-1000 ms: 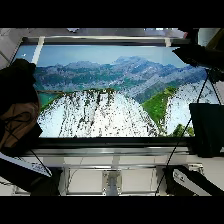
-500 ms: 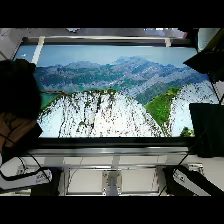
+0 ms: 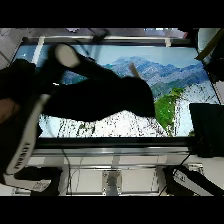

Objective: Fold the clothes and pants, and hang the long-sleeved shirts on hangers.

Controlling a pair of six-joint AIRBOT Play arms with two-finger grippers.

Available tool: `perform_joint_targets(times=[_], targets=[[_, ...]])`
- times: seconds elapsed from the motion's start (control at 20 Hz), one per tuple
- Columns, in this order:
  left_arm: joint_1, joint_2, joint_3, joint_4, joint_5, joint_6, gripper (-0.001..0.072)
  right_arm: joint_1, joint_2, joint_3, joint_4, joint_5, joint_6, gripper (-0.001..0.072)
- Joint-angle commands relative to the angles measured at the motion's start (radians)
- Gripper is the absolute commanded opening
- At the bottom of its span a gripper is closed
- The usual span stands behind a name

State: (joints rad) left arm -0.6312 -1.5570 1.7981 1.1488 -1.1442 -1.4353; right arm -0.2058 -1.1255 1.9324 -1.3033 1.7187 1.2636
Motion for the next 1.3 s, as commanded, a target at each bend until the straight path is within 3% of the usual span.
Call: perform_joint_targets(times=[0.0, 0.05, 0.1, 0.2, 0.25, 0.35, 0.45, 0.55, 0.75, 0.8, 0.85, 1.0, 1.1, 1.25], targets=[[-0.229, -0.176, 0.001, -0.016, 0.381, 0.057, 0.0073, 0.000, -0.024, 0.003, -0.095, 0.004, -0.002, 0.0389], [-0.240, -0.188, 0.001, 0.016, 0.472, 0.056, 0.0341, -0.001, -0.030, -0.005, -0.123, 0.000, -0.008, 0.0389], [-0.233, -0.182, 0.008, 0.100, 0.538, 0.054, 0.0655, -0.002, -0.032, -0.020, -0.147, -0.011, -0.015, 0.0389], [-0.171, -0.134, 0.041, 0.361, 0.532, 0.039, 0.0673, -0.039, -0.032, -0.075, -0.151, -0.024, -0.024, 0.0389], [-0.124, -0.093, 0.045, 0.494, 0.488, 0.005, 0.0642, -0.071, -0.031, -0.119, -0.150, -0.025, -0.024, 0.0389], [0.010, -0.008, 0.044, 0.684, 0.279, -0.054, 0.0586, -0.151, -0.031, -0.238, -0.140, -0.025, -0.010, 0.0389], [0.211, 0.047, 0.041, 0.689, -0.005, -0.150, 0.0586, -0.239, -0.017, -0.410, -0.088, -0.039, 0.001, 0.0389], [0.423, 0.089, -0.027, 0.592, -0.175, -0.184, 0.0586, -0.325, 0.032, -0.642, -0.014, -0.097, -0.010, 0.0389], [0.718, 0.270, -0.388, 0.277, -0.111, -0.103, 0.0586, -0.418, 0.160, -1.122, 0.224, -0.287, -0.147, 0.0394], [0.753, 0.309, -0.472, 0.265, -0.086, -0.086, 0.0587, -0.417, 0.164, -1.204, 0.244, -0.311, -0.156, 0.0442], [0.783, 0.340, -0.550, 0.275, -0.067, -0.082, 0.0586, -0.415, 0.163, -1.266, 0.272, -0.335, -0.156, 0.0560], [0.830, 0.369, -0.715, 0.282, -0.033, -0.082, 0.0586, -0.415, 0.163, -1.417, 0.398, -0.350, -0.178, 0.0571], [0.832, 0.369, -0.798, 0.281, -0.002, -0.082, 0.0586, -0.415, 0.163, -1.493, 0.401, -0.340, -0.208, 0.0571], [0.831, 0.369, -0.880, 0.210, 0.086, -0.083, 0.0586, -0.405, 0.158, -1.489, 0.385, -0.468, -0.206, 0.0569]])
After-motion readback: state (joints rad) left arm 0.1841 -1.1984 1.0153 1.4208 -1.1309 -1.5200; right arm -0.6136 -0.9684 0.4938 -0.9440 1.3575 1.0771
